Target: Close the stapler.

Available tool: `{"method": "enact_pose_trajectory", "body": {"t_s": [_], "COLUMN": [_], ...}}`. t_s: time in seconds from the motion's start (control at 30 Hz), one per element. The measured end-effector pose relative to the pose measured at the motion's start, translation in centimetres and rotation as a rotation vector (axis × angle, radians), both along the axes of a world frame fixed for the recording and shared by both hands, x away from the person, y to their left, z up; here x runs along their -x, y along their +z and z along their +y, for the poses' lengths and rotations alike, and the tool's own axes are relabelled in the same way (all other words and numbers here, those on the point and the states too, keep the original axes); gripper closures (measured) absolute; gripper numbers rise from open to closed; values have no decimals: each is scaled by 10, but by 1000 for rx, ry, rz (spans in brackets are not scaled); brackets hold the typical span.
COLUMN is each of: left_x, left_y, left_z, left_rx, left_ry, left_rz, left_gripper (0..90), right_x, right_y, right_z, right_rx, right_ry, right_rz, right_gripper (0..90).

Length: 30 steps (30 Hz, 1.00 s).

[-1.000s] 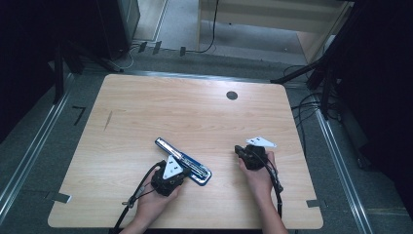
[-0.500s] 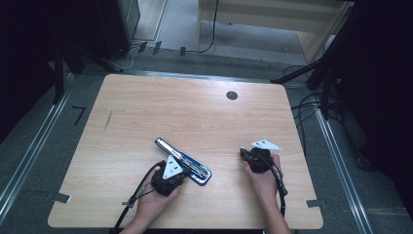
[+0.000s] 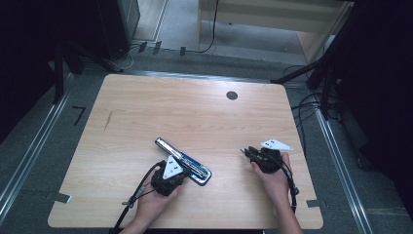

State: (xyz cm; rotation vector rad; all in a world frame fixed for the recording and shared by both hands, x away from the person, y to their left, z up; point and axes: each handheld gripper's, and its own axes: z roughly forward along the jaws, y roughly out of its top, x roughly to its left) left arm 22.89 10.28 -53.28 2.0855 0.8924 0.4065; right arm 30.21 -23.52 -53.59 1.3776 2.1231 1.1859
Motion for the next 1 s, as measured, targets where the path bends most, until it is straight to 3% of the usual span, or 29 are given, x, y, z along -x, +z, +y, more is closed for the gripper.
{"method": "enact_pose_trajectory", "body": {"t_s": [0.33,0.57,1.0], "left_x": [0,0,0], "left_y": [0,0,0], "left_z": [0,0,0], "left_rx": [0,0,-3], "left_ry": [0,0,2], "left_rz": [0,0,-2], "left_gripper": [900,900,900], "right_x": [-10,-12,-10], "right_y": [-7,-11,-12], "right_z": [0,1,3], "right_rx": [11,26,35], "right_ry": [38,50,40], "right_rz": [13,31,15], "right_gripper": [718,750,802]}}
